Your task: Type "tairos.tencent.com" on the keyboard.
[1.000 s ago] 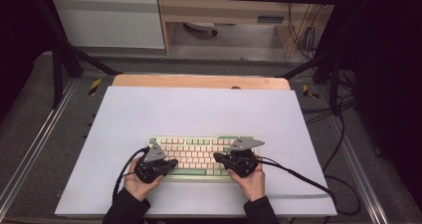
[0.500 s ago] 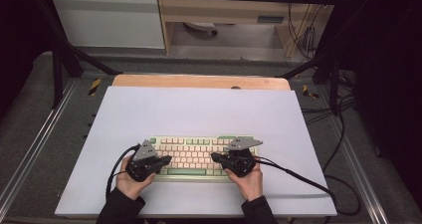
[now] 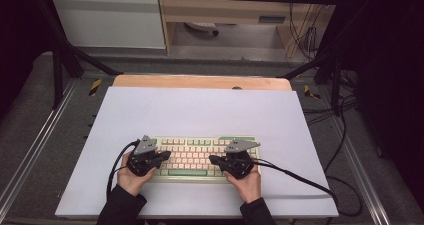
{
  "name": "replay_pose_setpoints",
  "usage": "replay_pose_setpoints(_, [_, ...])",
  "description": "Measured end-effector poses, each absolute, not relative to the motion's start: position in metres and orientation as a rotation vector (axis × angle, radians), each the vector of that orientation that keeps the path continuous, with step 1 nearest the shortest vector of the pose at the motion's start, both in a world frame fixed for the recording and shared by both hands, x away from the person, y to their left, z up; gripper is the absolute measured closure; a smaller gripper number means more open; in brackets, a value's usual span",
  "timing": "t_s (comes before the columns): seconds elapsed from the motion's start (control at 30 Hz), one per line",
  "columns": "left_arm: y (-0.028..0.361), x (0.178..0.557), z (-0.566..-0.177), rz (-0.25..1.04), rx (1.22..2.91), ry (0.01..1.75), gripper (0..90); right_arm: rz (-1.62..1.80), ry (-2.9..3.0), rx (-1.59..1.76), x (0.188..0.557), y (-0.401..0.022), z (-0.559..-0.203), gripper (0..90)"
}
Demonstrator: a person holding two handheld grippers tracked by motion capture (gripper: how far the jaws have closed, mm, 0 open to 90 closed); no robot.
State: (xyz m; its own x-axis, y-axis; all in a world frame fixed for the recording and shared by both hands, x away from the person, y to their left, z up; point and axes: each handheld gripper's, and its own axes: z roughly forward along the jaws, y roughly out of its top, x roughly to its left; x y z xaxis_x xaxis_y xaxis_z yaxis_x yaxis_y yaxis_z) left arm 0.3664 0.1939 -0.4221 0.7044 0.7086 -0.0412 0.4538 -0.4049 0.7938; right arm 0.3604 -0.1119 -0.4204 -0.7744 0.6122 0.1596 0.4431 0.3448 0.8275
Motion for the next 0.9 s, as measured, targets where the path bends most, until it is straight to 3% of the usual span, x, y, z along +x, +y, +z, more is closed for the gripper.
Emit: replay_pose_setpoints(0.9, [0.184, 0.379, -0.431, 0.393, 2.082, 0.906, 90.0, 1.396, 2.424, 0.956, 0.360, -0.114, -0.418, 90.0])
